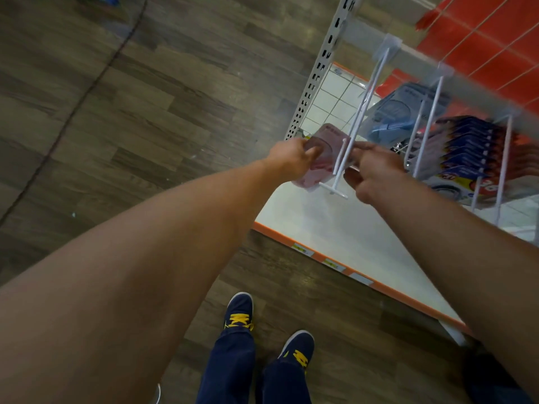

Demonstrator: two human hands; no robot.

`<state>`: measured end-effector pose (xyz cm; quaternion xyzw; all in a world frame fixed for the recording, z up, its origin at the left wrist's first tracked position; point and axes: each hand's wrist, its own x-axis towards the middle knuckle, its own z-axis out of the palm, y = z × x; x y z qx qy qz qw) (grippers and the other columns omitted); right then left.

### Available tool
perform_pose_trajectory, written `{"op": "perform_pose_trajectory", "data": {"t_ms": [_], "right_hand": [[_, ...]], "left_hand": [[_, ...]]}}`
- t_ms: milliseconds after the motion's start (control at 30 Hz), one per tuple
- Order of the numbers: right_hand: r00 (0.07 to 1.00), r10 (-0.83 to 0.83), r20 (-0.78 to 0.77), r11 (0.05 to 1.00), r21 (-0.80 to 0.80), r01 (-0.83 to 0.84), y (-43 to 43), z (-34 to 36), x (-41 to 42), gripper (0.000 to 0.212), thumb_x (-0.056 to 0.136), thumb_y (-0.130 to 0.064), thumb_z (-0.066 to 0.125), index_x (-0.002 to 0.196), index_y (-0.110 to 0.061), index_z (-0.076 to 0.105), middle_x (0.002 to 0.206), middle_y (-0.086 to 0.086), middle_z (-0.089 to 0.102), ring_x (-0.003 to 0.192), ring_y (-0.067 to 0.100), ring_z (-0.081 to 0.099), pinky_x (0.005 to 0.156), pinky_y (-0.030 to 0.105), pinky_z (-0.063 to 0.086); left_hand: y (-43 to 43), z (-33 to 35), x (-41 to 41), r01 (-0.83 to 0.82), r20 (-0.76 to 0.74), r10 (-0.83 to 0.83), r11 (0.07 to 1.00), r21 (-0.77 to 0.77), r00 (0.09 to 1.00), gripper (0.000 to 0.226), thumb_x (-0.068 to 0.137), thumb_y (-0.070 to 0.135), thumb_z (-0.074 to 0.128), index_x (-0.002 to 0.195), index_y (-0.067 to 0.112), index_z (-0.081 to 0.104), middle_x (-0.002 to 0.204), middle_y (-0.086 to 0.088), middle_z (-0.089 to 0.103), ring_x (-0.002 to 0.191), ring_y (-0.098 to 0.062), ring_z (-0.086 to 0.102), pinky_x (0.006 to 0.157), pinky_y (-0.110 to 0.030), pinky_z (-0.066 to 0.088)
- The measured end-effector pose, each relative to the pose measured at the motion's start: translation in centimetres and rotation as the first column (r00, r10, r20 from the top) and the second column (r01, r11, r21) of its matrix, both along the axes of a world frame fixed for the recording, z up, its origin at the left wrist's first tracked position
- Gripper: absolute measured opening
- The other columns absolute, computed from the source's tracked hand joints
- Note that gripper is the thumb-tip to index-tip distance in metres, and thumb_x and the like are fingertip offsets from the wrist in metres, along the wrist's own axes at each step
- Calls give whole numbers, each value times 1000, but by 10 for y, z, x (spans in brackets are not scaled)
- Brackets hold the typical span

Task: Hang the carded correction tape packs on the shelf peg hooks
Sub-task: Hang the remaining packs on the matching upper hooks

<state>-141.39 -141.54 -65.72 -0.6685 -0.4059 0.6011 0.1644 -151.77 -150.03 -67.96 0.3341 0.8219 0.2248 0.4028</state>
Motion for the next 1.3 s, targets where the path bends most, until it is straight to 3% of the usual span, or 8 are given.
{"op": "perform_pose_trajectory", "data": {"t_ms": [133, 300, 467, 633, 733, 833, 1133, 1300], "right_hand": [[999, 41, 7, 998, 54, -41, 43, 1, -19, 20, 89, 1, 59, 81, -17, 63, 86, 1, 65, 78, 13, 63, 63, 24, 56], [995, 88, -39, 986, 148, -82, 87, -1, -37, 26, 85, 1, 65, 71, -17, 54, 73, 2, 60, 62, 13, 56, 56, 25, 50], [964, 214, 160, 930, 268, -251, 112, 4, -47, 25, 86, -8, 65, 65, -17, 55, 65, 2, 56, 56, 17, 46, 50, 29, 37], [926, 215, 311, 888, 333, -318, 116, -1, -45, 9, 85, -20, 66, 94, -19, 66, 95, 9, 70, 74, 24, 62, 74, 37, 54], [870, 212, 444, 837, 378, -397, 99, 3, -39, 34, 90, -19, 60, 123, -14, 52, 117, 5, 58, 104, 23, 57, 91, 33, 48], [827, 190, 530, 809, 392, -437, 74, 10, -27, 38, 93, -24, 54, 127, -10, 44, 130, 12, 50, 118, 28, 51, 97, 33, 44], [742, 378, 553, 587, 476, -654, -37, 94, 20, 33, 94, -19, 53, 126, -12, 55, 128, 10, 59, 118, 26, 54, 97, 32, 40], [758, 483, 438, 565, 506, -652, -105, 166, 54, 37, 93, -9, 51, 130, -13, 55, 128, 5, 61, 117, 19, 55, 99, 29, 40]], "left_hand": [[44, 6, -13, -38, 66, 34, 998, 57, 997, 43, 102, 40, 38, 123, 8, 57, 115, -12, 63, 103, -26, 59, 85, -31, 47], [91, 37, -33, -91, 202, 50, 975, 203, 978, 42, 102, 9, 31, 143, 14, 40, 140, -13, 47, 124, -24, 49, 102, -27, 39], [113, 42, -37, 14, 112, -37, 980, 200, 993, 51, 100, 8, 32, 151, 11, 24, 154, -11, 31, 139, -24, 34, 109, -27, 29], [98, 36, -30, 96, 59, -105, 985, 141, 993, 73, 93, -2, 32, 154, 24, 1, 161, -11, 6, 140, -33, 33, 113, -43, 32], [84, 32, -26, 98, -53, -92, 985, 145, 994, 77, 91, -3, 40, 154, 18, 2, 159, -12, 17, 140, -29, 32, 113, -36, 32], [68, 34, -17, 122, -145, -100, 982, 146, 984, 76, 93, 5, 49, 154, 12, 4, 157, -12, 23, 142, -29, 30, 116, -38, 28], [-7, 113, 33, 263, -353, -199, 954, 144, 914, 62, 91, 12, 51, 147, 16, 26, 144, -10, 43, 124, -33, 48, 98, -40, 41], [-61, 183, 69, 369, -368, -332, 929, 36, 869, 53, 89, 10, 47, 140, 11, 34, 132, -14, 52, 117, -35, 53, 94, -48, 46]]}}
